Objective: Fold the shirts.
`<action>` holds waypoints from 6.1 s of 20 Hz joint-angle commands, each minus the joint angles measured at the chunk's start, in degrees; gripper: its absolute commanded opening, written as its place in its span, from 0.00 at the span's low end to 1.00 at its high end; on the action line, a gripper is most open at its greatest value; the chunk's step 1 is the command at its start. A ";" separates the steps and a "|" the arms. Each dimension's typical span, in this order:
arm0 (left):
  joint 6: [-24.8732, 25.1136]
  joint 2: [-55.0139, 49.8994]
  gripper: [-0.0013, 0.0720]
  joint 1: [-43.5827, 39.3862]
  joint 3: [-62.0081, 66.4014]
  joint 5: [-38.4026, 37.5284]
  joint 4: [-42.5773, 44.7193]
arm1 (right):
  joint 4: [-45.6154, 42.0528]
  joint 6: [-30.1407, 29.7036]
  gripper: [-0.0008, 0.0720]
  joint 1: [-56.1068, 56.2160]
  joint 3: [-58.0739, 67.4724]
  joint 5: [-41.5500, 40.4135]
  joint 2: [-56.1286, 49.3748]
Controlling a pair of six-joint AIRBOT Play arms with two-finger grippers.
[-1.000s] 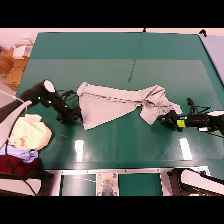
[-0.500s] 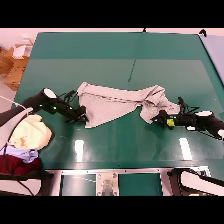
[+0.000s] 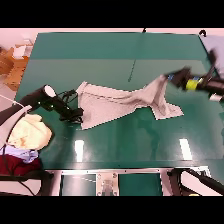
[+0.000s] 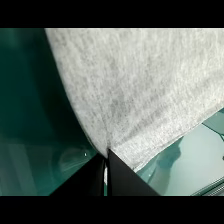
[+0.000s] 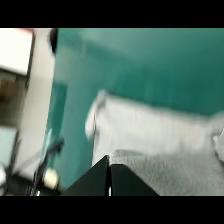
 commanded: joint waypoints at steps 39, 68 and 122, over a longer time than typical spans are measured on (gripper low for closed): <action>10.60 -2.23 0.05 13.18 -0.66 -1.49 -7.58 | -26.32 0.28 0.59 -23.80 -7.56 5.70 -21.49; 12.07 -2.23 0.05 13.18 -0.66 -2.99 -7.82 | -18.60 -0.26 0.58 -19.21 3.93 12.46 -30.42; 24.06 -9.57 0.47 -25.86 -2.80 26.58 -57.44 | -13.27 5.60 0.03 -11.23 20.48 20.04 -1.97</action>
